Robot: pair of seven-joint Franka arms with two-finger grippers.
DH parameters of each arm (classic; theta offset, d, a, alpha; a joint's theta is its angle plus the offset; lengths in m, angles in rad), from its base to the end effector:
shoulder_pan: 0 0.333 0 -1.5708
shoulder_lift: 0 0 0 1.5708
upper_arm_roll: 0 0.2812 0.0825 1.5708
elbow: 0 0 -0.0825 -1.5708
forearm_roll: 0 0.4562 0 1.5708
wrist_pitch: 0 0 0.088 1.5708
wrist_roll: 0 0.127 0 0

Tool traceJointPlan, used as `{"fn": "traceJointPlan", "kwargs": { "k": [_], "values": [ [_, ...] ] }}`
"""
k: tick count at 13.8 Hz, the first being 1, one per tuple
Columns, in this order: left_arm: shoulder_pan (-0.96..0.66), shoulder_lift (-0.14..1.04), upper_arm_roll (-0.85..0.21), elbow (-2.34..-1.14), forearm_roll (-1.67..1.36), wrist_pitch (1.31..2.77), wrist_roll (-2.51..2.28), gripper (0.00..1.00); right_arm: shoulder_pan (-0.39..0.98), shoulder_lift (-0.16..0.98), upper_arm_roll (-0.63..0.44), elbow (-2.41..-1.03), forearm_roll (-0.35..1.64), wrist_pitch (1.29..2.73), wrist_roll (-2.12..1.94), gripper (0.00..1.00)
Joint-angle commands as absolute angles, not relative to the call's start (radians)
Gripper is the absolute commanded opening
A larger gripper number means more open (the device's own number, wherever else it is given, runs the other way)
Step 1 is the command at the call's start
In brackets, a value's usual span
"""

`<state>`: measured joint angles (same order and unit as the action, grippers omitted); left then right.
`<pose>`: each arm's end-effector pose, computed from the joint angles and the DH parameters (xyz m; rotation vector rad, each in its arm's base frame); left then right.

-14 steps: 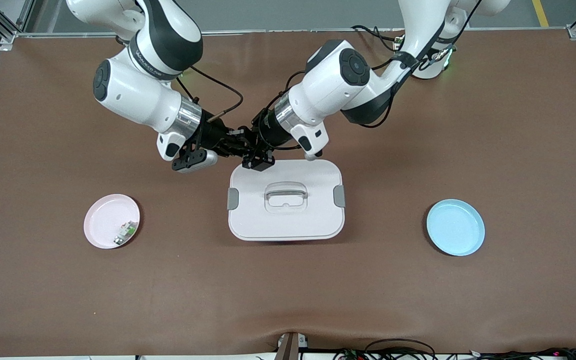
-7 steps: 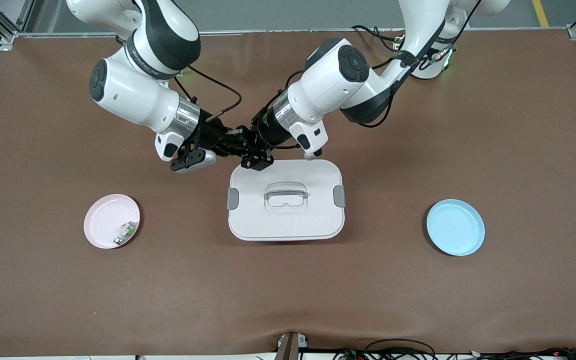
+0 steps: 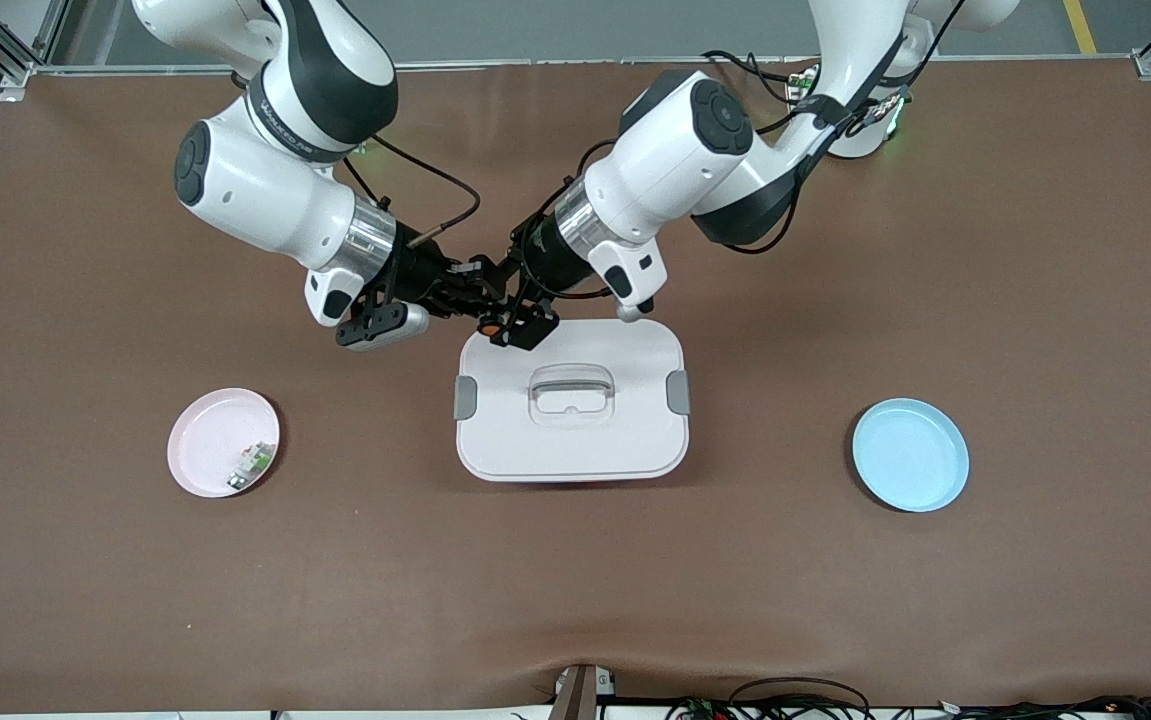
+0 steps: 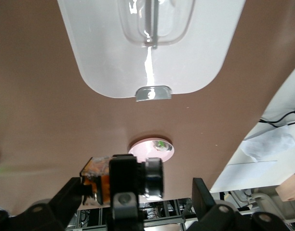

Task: Transfer orange switch to right arm and place
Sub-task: 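Open the left gripper and pull it back while the right gripper holds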

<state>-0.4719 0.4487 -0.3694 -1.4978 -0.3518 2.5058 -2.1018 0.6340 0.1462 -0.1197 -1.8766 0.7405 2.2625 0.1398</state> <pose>0.5556 -0.5632 0.4196 1.7654 1.7564 -0.4794 0.5855 0.3651 0.3817 -2.4955 0.0472 -0.0322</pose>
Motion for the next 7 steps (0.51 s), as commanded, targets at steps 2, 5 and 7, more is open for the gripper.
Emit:
{"fn": "traceJointPlan", "kwargs": {
  "k": [2,5,7],
  "values": [
    [-0.393,0.378,-0.37,-1.499,-0.302,2.435,-2.106,1.0,0.6,0.158,-0.117,-1.864,0.594,2.221,0.126,0.0],
    [-0.358,0.33,-0.368,-1.499,-0.25,2.34,-1.96,1.0,0.572,0.189,-0.117,-1.795,0.454,2.113,0.112,0.0],
    [-0.327,0.298,-0.37,-1.497,-0.206,2.245,-1.794,1.0,0.548,0.198,-0.117,-1.769,0.396,2.07,0.05,0.0]
  ]
}}
